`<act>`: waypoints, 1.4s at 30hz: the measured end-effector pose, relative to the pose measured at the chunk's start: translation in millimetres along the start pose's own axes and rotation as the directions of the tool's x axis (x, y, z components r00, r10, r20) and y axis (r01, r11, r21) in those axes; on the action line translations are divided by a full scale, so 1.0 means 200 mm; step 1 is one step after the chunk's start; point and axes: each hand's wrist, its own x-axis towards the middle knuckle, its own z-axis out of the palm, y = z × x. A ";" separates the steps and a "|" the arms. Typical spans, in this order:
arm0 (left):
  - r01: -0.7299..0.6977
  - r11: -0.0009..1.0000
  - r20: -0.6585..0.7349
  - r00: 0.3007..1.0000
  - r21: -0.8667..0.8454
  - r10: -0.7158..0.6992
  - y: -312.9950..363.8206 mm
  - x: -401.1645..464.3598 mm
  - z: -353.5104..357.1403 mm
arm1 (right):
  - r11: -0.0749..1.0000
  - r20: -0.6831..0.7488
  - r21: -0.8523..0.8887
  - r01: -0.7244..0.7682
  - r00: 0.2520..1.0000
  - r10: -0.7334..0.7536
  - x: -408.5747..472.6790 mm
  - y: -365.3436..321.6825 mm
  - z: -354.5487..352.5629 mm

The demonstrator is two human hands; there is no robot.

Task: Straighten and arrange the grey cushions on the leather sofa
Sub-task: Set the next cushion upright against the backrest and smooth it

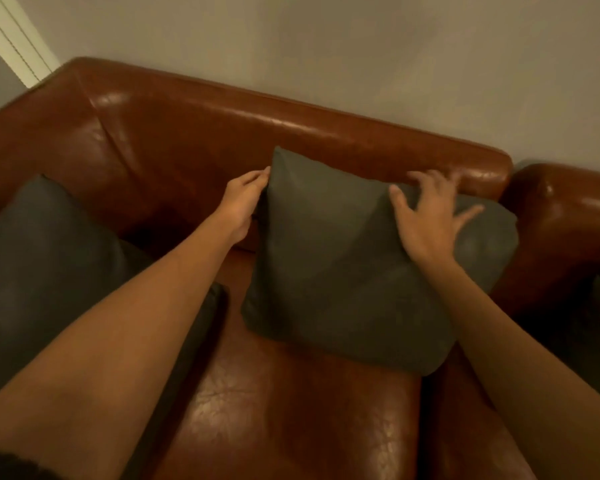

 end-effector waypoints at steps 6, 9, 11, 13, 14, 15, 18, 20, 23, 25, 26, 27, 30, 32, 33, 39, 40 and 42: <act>-0.049 0.997 0.028 0.998 -0.065 0.051 -0.03 0.02 0.03 | 0.959 0.370 -0.016 0.282 0.893 -0.256 0.07 -0.42 0.20; -0.166 0.984 -0.027 0.985 0.065 0.168 -0.03 0.02 0.03 | 0.976 0.418 0.037 0.215 0.884 -0.210 0.12 -0.55 0.23; -0.225 0.965 -0.054 0.971 0.137 0.234 -0.03 0.03 0.03 | 0.987 0.427 0.027 0.160 0.891 -0.156 0.14 -0.60 0.25; -0.238 0.954 -0.069 0.965 0.183 0.254 -0.04 0.05 0.03 | 0.988 0.411 -0.013 0.155 0.902 -0.136 0.15 -0.64 0.26; -0.243 0.948 -0.073 0.962 0.208 0.262 -0.04 0.06 0.03 | 0.987 0.396 -0.025 0.156 0.908 -0.134 0.15 -0.65 0.27; -0.250 0.940 -0.080 0.958 0.231 0.274 -0.04 0.07 0.02 | 0.988 0.379 -0.025 0.154 0.916 -0.133 0.15 -0.65 0.27; -0.316 0.904 -0.117 0.925 0.289 0.361 -0.03 0.08 0.00 | 0.987 0.334 0.003 0.158 0.931 -0.150 0.12 -0.62 0.28; -0.397 0.842 -0.127 0.875 0.366 0.468 -0.01 0.07 -0.02 | 0.986 0.294 0.042 0.159 0.942 -0.164 0.09 -0.59 0.28; -0.478 0.780 -0.147 0.808 0.403 0.571 0.00 0.06 -0.05 | 0.985 0.228 0.085 0.152 0.959 -0.167 0.05 -0.58 0.28; -0.474 0.810 -0.179 0.814 0.347 0.553 -0.01 0.07 -0.06 | 0.987 0.189 0.085 0.140 0.970 -0.154 0.04 -0.59 0.30; -0.449 0.846 -0.186 0.840 0.288 0.509 -0.01 0.08 -0.06 | 0.989 0.168 0.084 0.121 0.977 -0.134 0.04 -0.59 0.31; -0.413 0.888 -0.167 0.879 0.203 0.447 0.00 0.09 -0.07 | 0.992 0.150 0.084 0.092 0.983 -0.104 0.05 -0.60 0.33; -0.273 0.962 0.025 0.962 -0.003 0.273 0.00 0.11 -0.07 | 0.998 0.108 0.067 0.002 0.994 -0.010 0.08 -0.63 0.36; -0.300 0.954 0.041 0.953 -0.010 0.301 -0.02 0.12 -0.06 | 0.999 0.093 0.032 -0.011 0.996 0.008 0.08 -0.64 0.38; -0.332 0.943 0.005 0.943 -0.010 0.332 -0.03 0.13 -0.05 | 1.000 0.086 0.024 -0.005 0.996 0.003 0.08 -0.64 0.39; -0.341 0.931 -0.193 0.929 -0.127 0.314 -0.02 0.17 -0.06 | 0.994 0.150 0.109 0.015 0.988 -0.031 0.12 -0.59 0.33; -0.332 0.931 -0.227 0.928 -0.150 0.294 -0.01 0.18 -0.07 | 0.996 0.152 0.067 0.057 0.986 -0.067 0.13 -0.56 0.31; -0.303 0.928 -0.266 0.933 -0.217 0.242 0.00 0.20 -0.09 | 0.993 0.127 -0.055 0.105 0.987 -0.098 0.12 -0.46 0.26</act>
